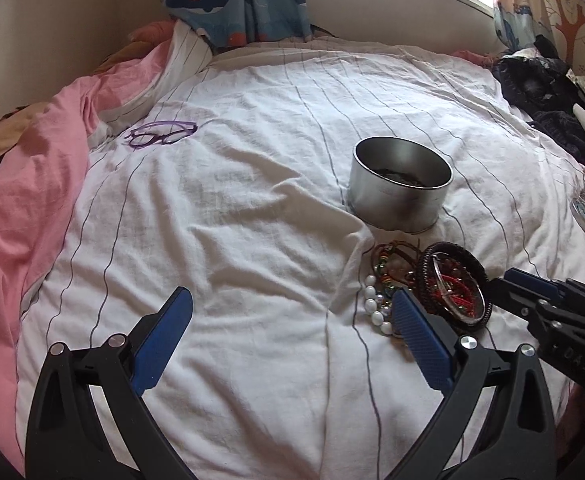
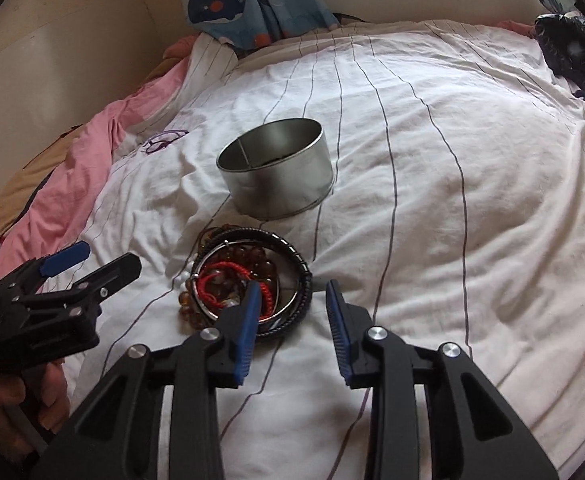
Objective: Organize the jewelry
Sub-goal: 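Grasp the black braided bracelet with the right tool and lift it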
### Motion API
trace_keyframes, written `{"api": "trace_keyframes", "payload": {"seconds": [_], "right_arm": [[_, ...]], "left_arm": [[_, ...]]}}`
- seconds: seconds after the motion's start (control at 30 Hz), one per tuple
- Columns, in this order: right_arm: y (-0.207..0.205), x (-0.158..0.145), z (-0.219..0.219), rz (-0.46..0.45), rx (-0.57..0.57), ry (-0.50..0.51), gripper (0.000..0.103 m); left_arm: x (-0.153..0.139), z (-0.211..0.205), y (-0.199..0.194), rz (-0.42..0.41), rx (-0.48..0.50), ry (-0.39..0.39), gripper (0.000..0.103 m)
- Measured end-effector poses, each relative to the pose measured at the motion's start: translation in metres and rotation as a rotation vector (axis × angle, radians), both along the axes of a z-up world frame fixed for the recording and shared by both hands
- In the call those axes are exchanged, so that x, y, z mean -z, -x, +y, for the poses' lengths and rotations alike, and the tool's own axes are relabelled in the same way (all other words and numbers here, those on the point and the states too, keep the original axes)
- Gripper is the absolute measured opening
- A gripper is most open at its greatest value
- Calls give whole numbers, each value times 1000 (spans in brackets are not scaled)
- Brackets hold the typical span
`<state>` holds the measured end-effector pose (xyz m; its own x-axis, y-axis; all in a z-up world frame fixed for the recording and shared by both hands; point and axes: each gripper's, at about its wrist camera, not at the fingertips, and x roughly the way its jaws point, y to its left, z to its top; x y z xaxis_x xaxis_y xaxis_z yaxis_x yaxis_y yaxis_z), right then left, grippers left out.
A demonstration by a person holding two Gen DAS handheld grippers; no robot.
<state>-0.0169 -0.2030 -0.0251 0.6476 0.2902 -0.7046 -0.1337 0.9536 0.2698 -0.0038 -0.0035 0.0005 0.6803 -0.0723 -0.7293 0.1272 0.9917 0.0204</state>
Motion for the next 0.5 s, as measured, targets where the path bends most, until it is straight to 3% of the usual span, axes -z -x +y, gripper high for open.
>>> {"api": "trace_keyframes", "payload": {"seconds": [0.1,0.2,0.33,0.5], "right_arm": [[-13,13,3,59,-24,-24,15],[-7,5,6,17,-58,-25,7],[9,-8,24,-44,-125,26,7],[22,-14,9,-53,-106,24,7]], "left_arm": [[-4,-6,2,-12,26,22,96],[-8,-3,3,-28,-4,14,96],[-12,12,0,-19,-48,76,96],[-10,4,0,-1,8,83,96]]}}
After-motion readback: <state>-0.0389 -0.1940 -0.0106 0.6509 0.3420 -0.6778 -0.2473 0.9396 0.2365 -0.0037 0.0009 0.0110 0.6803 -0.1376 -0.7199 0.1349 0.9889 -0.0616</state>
